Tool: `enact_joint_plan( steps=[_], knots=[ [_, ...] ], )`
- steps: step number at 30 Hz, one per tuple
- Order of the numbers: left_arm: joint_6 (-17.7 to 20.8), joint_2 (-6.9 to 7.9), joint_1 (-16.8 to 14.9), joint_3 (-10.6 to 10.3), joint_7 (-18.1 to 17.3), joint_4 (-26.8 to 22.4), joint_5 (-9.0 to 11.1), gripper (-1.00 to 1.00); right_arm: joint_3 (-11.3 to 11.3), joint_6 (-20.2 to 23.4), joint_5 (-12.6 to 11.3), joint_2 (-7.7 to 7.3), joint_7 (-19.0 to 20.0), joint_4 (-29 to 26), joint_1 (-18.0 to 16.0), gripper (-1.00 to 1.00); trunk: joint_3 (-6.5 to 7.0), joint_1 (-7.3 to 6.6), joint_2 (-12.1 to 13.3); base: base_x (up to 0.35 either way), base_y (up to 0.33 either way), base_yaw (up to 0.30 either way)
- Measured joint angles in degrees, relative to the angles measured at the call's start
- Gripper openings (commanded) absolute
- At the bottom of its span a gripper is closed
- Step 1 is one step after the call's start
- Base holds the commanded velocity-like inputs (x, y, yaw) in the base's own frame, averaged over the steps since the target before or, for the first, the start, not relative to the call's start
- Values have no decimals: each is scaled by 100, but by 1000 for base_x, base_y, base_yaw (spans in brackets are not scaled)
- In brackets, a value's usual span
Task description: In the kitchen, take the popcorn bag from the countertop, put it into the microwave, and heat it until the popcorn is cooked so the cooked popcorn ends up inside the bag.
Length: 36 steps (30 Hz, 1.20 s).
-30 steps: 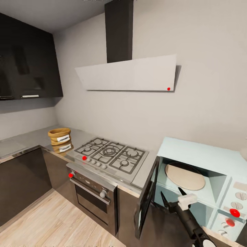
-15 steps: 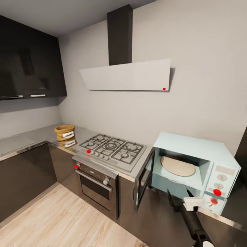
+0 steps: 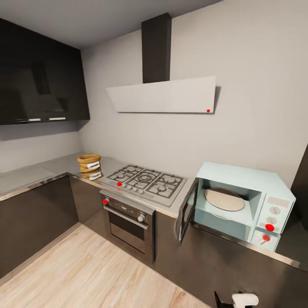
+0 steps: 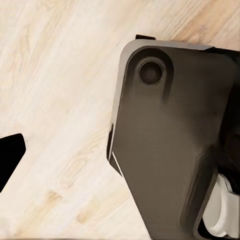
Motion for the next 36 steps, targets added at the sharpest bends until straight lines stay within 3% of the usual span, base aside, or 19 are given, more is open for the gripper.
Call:
enact_joint_plan(
  steps=[3,8,11,30,36],
  knots=[
    [2,30,0,137,-1,-2,-1,100,1,-5,-1,3,5,947,2,100,-1,0,0,-1,316,0],
    [-24,36,0,156,-2,-2,-1,100,2,-5,11,28,28,2858,5,100,-1,0,0,0,301,19],
    [-35,59,0,158,-2,-4,-1,100,12,-3,17,156,56,3379,-1,100,0,0,-1,0,262,190],
    [-40,72,0,159,-13,-6,-1,100,9,47,41,207,42,3495,-2,100,0,0,-1,1,43,252],
    [-40,75,0,152,-11,-4,-1,100,11,40,41,207,41,3495,-2,100,0,-2,-1,156,205,253]
  ],
)
